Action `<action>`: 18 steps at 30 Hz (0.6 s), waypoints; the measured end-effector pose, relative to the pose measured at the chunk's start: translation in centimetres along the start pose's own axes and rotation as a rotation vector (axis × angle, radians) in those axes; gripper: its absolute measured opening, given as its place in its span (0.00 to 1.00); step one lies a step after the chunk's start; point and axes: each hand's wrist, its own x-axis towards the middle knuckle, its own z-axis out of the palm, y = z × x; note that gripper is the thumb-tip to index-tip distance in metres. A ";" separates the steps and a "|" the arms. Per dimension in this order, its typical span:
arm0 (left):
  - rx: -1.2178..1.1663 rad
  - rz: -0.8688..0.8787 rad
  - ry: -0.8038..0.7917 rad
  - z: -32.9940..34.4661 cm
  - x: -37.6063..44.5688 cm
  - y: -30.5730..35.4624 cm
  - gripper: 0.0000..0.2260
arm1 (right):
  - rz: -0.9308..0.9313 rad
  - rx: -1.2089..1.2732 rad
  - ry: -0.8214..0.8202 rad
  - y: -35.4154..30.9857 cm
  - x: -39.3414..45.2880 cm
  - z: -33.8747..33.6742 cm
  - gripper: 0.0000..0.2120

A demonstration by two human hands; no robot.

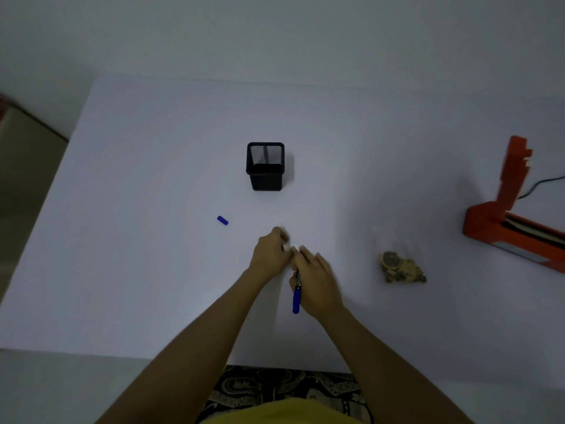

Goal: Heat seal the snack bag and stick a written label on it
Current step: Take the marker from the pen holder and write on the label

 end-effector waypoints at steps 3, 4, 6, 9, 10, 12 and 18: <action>-0.054 -0.065 0.032 -0.2 0.1 0.1 0.10 | -0.001 -0.006 0.011 -0.2 0.1 -0.1 0.22; -0.063 -0.073 0.041 -0.3 0.0 0.1 0.09 | 0.003 0.003 0.018 -0.3 0.1 -0.2 0.23; -0.073 -0.086 0.055 -0.2 -0.1 0.1 0.09 | 0.028 0.030 0.033 -0.6 0.2 -0.2 0.24; -0.131 -0.134 0.090 -0.1 -0.2 0.3 0.09 | 0.072 0.050 0.073 -1.4 0.7 -0.5 0.21; -0.164 -0.147 0.100 -0.2 -0.2 0.5 0.09 | 0.086 0.054 0.094 -1.8 1.0 -0.6 0.19; -0.210 -0.154 0.097 -0.3 -0.2 0.9 0.08 | 0.124 0.067 0.127 -2.8 1.6 -1.1 0.15; -0.212 -0.126 0.073 -1.1 -0.1 1.4 0.07 | 0.232 -0.062 0.196 -4.5 3.2 -2.5 0.14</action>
